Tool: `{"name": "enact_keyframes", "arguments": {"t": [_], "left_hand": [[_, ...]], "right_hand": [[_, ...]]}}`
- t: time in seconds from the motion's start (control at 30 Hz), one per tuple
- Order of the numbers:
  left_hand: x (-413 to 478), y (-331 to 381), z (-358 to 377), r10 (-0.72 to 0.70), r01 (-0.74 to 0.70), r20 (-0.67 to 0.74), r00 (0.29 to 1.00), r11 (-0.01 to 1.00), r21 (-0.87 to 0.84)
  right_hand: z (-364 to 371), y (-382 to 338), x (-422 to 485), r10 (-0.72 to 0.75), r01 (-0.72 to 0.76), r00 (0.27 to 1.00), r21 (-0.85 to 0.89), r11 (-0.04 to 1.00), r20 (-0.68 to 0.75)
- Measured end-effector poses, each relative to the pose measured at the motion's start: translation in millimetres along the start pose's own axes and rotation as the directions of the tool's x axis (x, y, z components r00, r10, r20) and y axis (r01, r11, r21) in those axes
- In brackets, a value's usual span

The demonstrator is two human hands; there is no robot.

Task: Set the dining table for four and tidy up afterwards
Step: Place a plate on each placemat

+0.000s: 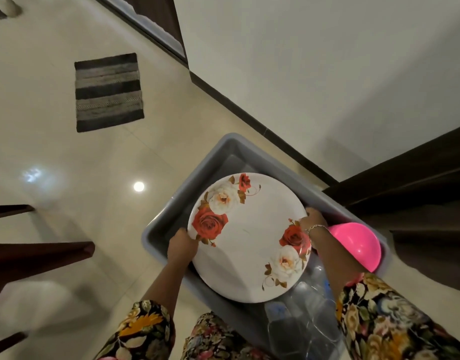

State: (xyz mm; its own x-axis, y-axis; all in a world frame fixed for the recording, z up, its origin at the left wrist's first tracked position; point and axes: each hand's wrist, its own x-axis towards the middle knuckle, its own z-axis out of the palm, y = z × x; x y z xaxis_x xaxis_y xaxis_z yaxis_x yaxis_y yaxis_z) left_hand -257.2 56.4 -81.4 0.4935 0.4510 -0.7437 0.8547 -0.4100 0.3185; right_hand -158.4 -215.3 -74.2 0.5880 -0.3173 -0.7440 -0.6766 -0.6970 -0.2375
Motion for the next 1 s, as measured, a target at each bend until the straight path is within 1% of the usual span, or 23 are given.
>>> {"name": "enact_keyframes", "arguments": {"t": [0.17,0.33,0.47,0.57,0.67,0.77,0.9,1.0], "left_hand": [[-18,9,-12,0.096,-0.095,-0.098,0.991,0.995,0.021],[-37,15,-37,0.148,-0.154,-0.150,0.978,0.988,-0.030],[-61,10,-57,0.173,-0.205,-0.235,0.956,0.971,-0.119],[-88,-2,-68,0.154,-0.236,-0.309,0.939,0.940,-0.247],[-122,-21,-74,0.075,-0.231,-0.382,0.921,0.894,-0.383],[-165,-49,-74,-0.001,-0.227,-0.406,0.914,0.827,-0.514],[-233,-93,-69,-0.068,-0.275,-0.446,0.892,0.702,-0.657],[-288,-130,-60,-0.118,-0.333,-0.488,0.865,0.593,-0.733]], "right_hand": [[0,0,-9,0.005,0.000,0.995,0.055,0.998,-0.095],[-8,-6,-30,-0.013,0.026,0.992,0.104,0.994,-0.125],[-18,-15,-53,-0.074,0.092,0.987,0.121,0.988,-0.146],[-28,-19,-74,-0.149,0.180,0.973,0.176,0.968,-0.174],[-39,-17,-104,-0.272,0.323,0.936,0.240,0.916,-0.224],[-52,-10,-141,-0.378,0.444,0.891,0.309,0.841,-0.253],[-69,-2,-198,-0.515,0.566,0.825,0.347,0.748,-0.234],[-74,3,-246,-0.625,0.649,0.756,0.337,0.682,-0.194]]}}
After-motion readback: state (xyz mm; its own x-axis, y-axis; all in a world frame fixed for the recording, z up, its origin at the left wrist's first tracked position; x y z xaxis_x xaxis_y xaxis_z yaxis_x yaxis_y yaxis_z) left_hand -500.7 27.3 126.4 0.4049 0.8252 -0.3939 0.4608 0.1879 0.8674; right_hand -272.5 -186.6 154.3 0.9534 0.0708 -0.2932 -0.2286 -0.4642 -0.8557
